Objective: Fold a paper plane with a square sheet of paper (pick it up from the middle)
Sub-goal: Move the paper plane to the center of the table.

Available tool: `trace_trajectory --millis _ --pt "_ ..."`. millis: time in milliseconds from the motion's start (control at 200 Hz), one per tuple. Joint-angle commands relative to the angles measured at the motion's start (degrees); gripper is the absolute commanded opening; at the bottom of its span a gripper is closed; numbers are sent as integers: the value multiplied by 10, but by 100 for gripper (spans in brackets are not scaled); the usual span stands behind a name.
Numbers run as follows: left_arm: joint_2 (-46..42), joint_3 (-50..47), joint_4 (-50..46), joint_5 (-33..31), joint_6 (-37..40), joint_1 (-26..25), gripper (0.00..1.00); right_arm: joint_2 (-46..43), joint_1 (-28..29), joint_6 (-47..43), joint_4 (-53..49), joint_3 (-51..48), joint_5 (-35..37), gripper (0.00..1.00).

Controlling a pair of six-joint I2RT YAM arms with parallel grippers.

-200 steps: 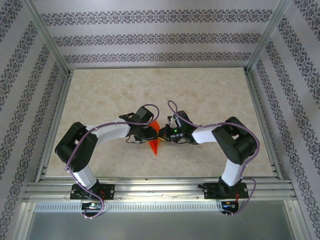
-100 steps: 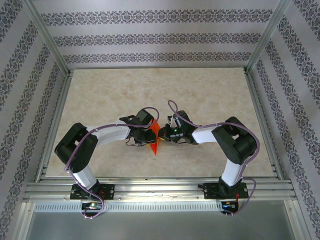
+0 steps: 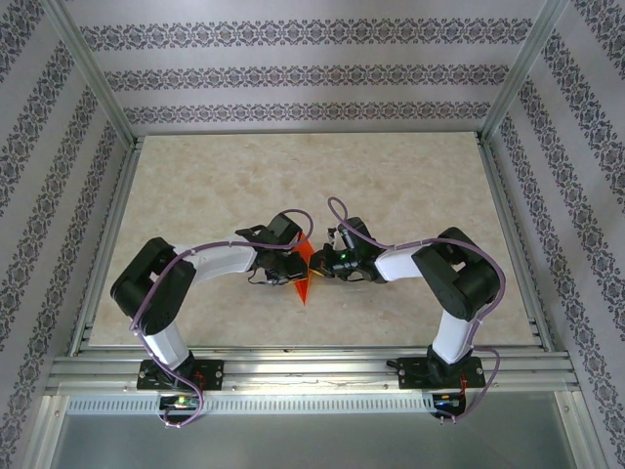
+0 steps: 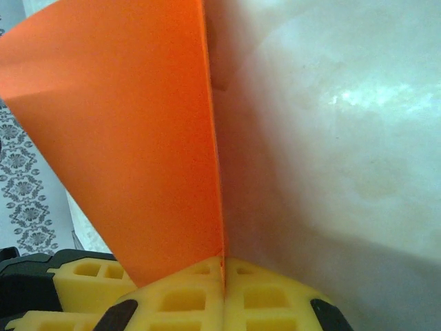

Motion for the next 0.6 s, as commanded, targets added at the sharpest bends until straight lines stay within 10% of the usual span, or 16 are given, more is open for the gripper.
trace_trajectory --millis 0,595 --pt "14 16 15 1 3 -9 25 4 6 5 20 -6 -11 1" --pt "25 38 -19 -19 38 -8 13 -18 0 1 13 -10 -11 14"
